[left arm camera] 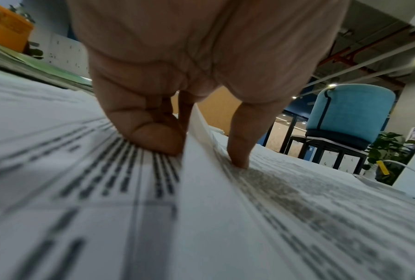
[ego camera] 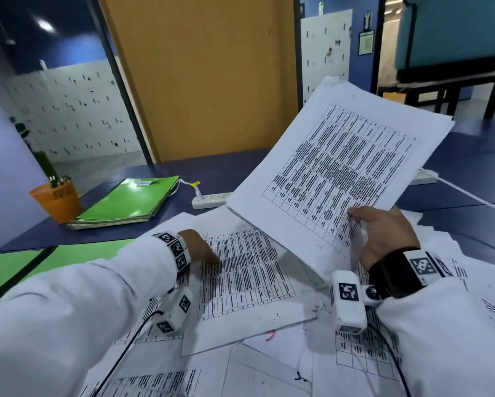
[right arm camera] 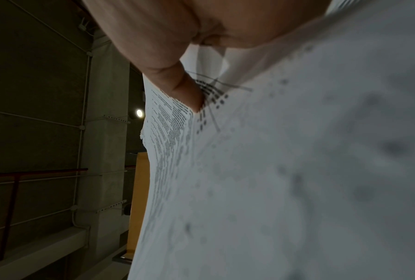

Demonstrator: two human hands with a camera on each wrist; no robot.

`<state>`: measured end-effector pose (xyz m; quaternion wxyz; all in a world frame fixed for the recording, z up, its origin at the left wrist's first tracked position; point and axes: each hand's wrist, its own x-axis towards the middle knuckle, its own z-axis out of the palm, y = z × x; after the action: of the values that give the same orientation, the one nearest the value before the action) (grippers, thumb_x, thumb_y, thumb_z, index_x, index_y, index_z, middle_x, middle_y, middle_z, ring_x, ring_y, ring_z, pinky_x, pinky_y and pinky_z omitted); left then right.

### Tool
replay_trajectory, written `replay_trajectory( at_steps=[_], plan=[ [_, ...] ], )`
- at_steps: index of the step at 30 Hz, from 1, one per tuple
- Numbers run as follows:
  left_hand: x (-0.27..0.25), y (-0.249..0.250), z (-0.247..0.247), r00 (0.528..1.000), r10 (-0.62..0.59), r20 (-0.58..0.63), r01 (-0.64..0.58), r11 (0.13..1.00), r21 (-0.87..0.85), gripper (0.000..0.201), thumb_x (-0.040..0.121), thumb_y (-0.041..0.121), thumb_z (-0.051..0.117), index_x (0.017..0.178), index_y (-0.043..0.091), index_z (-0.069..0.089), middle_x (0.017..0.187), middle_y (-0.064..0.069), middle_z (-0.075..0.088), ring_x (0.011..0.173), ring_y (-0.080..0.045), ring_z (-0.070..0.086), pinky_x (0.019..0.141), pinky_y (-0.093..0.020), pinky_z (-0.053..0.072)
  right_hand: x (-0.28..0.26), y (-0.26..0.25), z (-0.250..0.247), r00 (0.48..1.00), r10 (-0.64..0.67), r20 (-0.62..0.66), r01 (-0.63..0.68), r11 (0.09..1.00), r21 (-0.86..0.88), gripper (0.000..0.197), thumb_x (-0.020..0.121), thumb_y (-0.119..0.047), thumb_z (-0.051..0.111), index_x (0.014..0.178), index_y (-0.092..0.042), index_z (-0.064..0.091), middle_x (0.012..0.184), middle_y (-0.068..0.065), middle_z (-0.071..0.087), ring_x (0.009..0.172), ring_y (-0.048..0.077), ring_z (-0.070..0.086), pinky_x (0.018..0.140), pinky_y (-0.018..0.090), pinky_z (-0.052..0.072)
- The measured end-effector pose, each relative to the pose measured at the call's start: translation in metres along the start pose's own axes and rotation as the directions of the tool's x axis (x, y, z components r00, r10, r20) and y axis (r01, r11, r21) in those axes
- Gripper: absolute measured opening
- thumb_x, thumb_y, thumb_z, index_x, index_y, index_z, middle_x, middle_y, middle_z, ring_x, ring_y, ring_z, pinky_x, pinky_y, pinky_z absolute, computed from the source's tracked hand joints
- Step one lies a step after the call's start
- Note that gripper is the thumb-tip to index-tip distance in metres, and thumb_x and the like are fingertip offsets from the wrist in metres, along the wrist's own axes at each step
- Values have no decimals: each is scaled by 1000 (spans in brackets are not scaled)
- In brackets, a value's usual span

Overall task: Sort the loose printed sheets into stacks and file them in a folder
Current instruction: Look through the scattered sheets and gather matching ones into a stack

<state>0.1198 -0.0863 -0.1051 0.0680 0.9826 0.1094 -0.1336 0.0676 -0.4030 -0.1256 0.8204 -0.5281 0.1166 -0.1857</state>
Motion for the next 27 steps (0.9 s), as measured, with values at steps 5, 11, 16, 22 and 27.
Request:
replay_trajectory(
  at_steps=[5, 11, 16, 22, 27],
  plan=[
    [2, -2, 1, 994, 85, -62, -80, 993, 87, 62, 89, 53, 72, 130, 7, 65, 131, -10, 67, 122, -22, 63, 97, -30, 49, 1, 3, -2, 997, 19, -74, -13, 997, 78, 33, 76, 1, 72, 107, -10, 67, 95, 13, 74, 94, 38, 71, 83, 59, 55],
    [11, 1, 5, 989, 136, -63, -124, 979, 163, 52, 95, 48, 67, 125, 6, 66, 109, -6, 64, 104, -21, 63, 94, -29, 50, -1, 6, -3, 995, 27, -92, -22, 998, 62, 27, 72, -1, 76, 88, -19, 64, 93, 11, 73, 96, 37, 69, 88, 64, 51],
    [10, 3, 9, 979, 172, -111, -145, 965, 216, 42, 95, 40, 68, 122, 7, 66, 119, -5, 70, 114, -21, 68, 81, -28, 46, -7, 2, 0, 996, 20, -84, -18, 1000, 26, 23, 77, -3, 74, 89, -17, 59, 95, 15, 70, 90, 31, 67, 87, 49, 55],
    [7, -19, -4, 944, 201, -261, -276, 916, -291, 22, 80, 26, 82, 92, 19, 65, 87, -1, 70, 73, -14, 63, 59, -26, 46, -10, -3, 4, 998, 54, -34, -52, 996, 67, 30, 80, 3, 67, 108, -9, 66, 104, 15, 74, 100, 38, 70, 90, 65, 51],
    [-29, -34, -35, 931, 231, -283, -319, 136, -938, 29, 99, 8, 64, 127, 3, 65, 120, -24, 72, 113, -48, 67, 92, -58, 58, -24, -9, 17, 997, 25, 77, -29, 998, 63, 35, 86, 14, 56, 117, 0, 63, 106, 15, 73, 101, 34, 69, 76, 43, 61]
  ],
)
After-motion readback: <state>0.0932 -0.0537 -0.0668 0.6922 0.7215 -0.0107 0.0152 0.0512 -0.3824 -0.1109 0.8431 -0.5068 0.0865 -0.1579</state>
